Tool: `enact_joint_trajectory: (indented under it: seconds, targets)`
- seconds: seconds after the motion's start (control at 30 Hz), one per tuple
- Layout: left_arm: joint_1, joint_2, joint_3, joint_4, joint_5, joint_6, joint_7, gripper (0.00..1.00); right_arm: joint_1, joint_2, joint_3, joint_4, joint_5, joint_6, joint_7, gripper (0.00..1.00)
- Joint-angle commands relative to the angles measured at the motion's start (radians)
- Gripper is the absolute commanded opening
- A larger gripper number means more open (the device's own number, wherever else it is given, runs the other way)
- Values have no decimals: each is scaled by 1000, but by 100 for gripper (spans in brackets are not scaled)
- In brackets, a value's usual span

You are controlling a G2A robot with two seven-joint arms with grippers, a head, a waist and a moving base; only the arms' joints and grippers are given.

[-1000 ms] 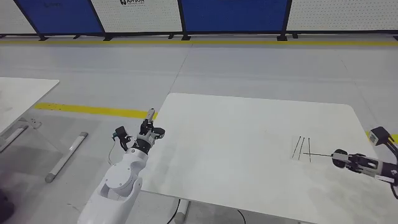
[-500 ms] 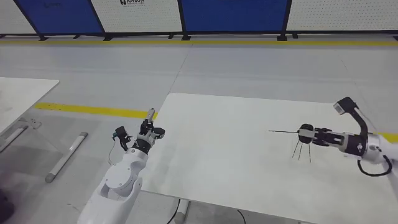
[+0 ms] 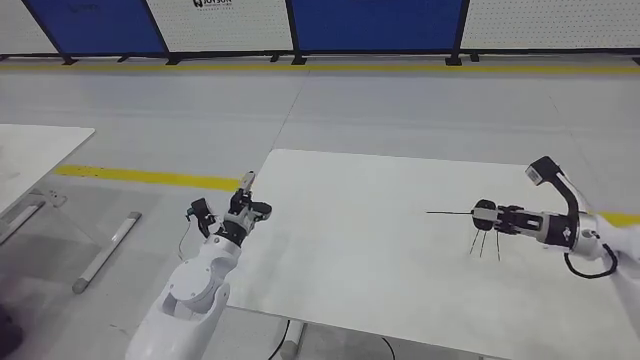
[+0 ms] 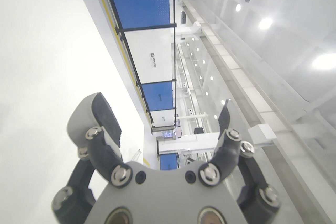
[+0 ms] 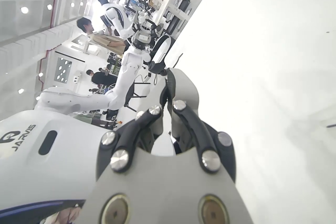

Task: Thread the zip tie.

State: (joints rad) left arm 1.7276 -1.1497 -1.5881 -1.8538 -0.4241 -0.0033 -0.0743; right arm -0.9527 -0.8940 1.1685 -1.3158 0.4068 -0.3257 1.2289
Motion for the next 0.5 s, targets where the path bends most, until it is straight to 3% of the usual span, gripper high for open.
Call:
enact_joint_trajectory:
  seconds: [0.0,0.1,0.2,0.33,0.47]
  targets:
    - [17,0,22,-47,29,-4,-47,100,0,0,0,0,0,0,0,0]
    - [37,1,47,-110,66,7,-84,100,0,0,0,0,0,0,0,0]
    - [41,-1,96,-143,108,19,-100,100,0,0,0,0,0,0,0,0]
    - [9,-4,135,-122,125,61,-105,100,0,0,0,0,0,0,0,0]
    - [9,-4,135,-122,125,61,-105,100,0,0,0,0,0,0,0,0]
